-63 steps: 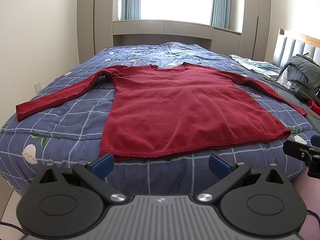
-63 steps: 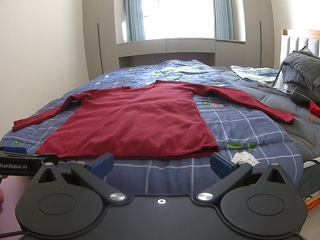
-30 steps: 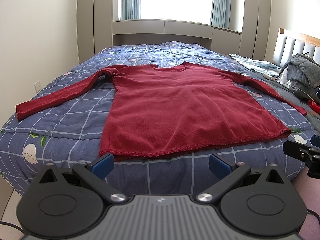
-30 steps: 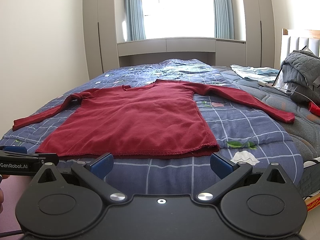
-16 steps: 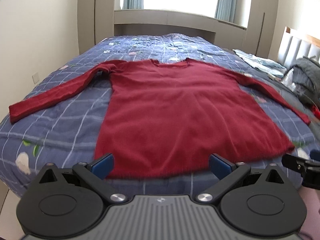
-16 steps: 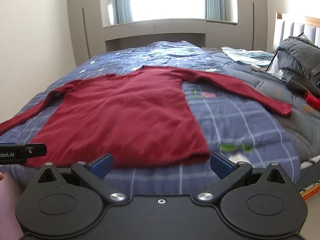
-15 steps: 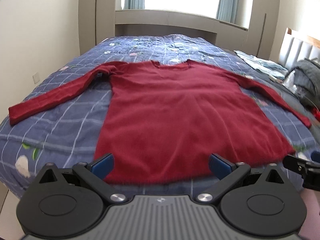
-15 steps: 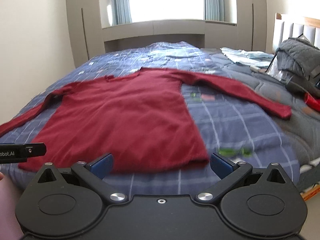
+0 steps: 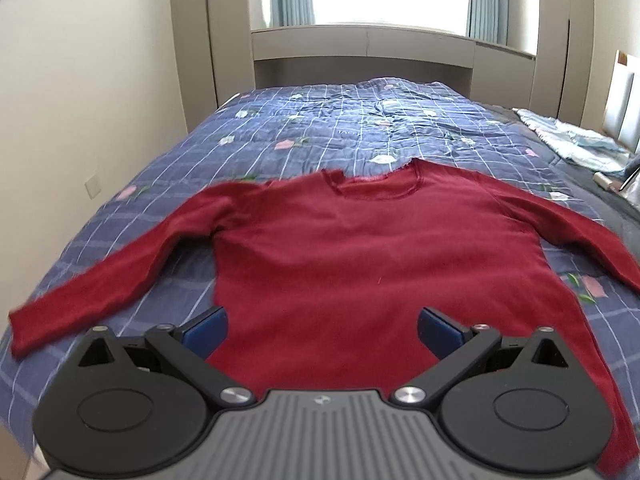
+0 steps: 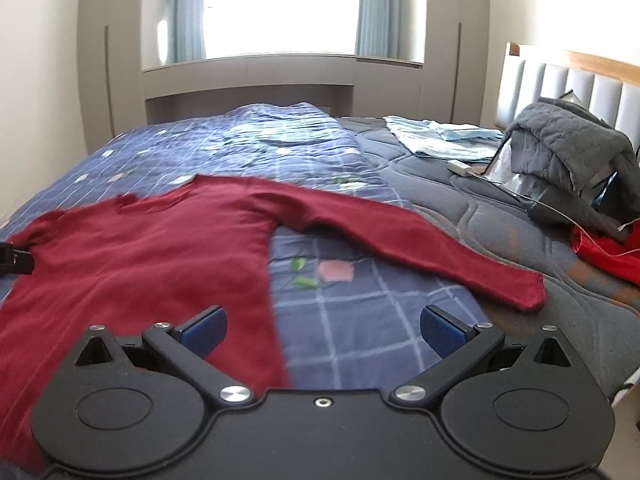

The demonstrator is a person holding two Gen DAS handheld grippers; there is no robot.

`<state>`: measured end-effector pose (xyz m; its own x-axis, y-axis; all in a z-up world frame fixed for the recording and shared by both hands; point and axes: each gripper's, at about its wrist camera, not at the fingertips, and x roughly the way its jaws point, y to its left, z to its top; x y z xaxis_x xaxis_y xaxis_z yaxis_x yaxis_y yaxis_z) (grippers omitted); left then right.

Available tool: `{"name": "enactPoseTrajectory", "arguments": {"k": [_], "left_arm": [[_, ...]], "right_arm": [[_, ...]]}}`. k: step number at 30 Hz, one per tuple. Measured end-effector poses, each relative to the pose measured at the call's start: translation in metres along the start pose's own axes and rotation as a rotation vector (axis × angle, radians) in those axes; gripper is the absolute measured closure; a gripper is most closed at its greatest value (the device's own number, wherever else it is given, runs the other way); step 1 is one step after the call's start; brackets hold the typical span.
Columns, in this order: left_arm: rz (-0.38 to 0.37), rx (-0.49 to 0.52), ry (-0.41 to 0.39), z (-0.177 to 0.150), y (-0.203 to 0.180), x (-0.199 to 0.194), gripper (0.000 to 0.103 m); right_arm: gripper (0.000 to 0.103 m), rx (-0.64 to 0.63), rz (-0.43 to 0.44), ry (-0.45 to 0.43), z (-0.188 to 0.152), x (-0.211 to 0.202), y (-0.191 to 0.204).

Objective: Fold small clothes
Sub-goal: 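Move the right gripper to the sweater's sleeve cuff and grasp it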

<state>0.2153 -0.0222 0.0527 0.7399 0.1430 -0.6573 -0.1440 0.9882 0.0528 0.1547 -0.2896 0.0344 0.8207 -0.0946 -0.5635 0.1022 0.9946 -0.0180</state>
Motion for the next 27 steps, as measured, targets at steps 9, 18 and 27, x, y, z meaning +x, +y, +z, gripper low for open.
{"name": "enactPoseTrajectory", "arguments": {"k": [9, 18, 27], "left_arm": [[-0.043, 0.108, -0.001, 0.055, -0.090, 0.081, 0.000], [-0.089, 0.215, -0.026, 0.083, -0.167, 0.161, 0.000], [-0.088, 0.216, -0.008, 0.083, -0.188, 0.218, 0.000]], "right_arm": [[0.000, 0.156, -0.037, -0.050, 0.012, 0.069, -0.075], [0.008, 0.407, -0.123, -0.024, -0.003, 0.104, -0.172], [0.027, 0.690, -0.225, 0.010, -0.025, 0.116, -0.206]]}}
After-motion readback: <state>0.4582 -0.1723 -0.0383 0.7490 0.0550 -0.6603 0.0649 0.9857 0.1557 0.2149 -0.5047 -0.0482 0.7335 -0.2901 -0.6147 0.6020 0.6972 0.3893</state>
